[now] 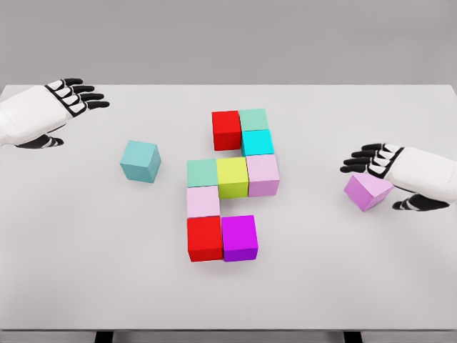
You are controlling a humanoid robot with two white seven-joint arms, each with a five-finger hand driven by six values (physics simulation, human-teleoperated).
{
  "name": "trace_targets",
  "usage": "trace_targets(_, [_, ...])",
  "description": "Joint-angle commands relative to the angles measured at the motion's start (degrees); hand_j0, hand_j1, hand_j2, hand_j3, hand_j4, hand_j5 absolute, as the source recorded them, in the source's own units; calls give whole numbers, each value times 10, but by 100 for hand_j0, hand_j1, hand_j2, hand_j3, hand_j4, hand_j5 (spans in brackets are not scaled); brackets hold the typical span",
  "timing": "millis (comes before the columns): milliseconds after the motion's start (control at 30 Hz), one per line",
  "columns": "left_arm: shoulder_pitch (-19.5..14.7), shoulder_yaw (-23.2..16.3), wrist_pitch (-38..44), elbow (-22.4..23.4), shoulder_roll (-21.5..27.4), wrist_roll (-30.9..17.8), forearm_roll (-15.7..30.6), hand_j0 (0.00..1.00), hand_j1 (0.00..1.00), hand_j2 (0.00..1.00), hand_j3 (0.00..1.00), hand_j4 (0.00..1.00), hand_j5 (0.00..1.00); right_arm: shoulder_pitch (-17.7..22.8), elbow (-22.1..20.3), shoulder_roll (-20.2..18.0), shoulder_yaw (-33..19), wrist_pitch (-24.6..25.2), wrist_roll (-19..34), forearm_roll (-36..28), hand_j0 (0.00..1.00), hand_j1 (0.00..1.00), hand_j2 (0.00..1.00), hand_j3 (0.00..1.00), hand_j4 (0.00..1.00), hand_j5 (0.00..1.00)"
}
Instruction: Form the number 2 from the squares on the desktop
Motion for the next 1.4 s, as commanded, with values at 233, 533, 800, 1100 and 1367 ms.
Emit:
trace_targets(233, [-11, -12, 0, 1, 0, -8, 4, 100, 100, 100, 100, 100, 100, -265, 85, -20, 246, 2, 49, -94, 100, 100, 100, 100, 100, 100])
trace_targets(533, [-110, -160, 0, 25, -5, -8, 7, 100, 100, 100, 100, 100, 100, -452, 118, -4, 436, 2, 149, -60, 100, 100, 100, 100, 100, 100])
trace_targets(800, [-194, -277, 0, 48, -14, -9, 5, 100, 100, 100, 100, 100, 100, -469, 180, 39, 460, 2, 201, -60, 100, 100, 100, 100, 100, 100])
trace_targets(1100, [-248, -346, 0, 94, -57, -17, -9, 100, 100, 100, 100, 100, 100, -467, 221, 77, 458, 2, 201, -61, 100, 100, 100, 100, 100, 100])
trace_targets(1367, [-250, -347, 0, 87, -61, -26, -41, 100, 100, 100, 100, 100, 100, -455, 226, 85, 460, 2, 204, -56, 100, 100, 100, 100, 100, 100])
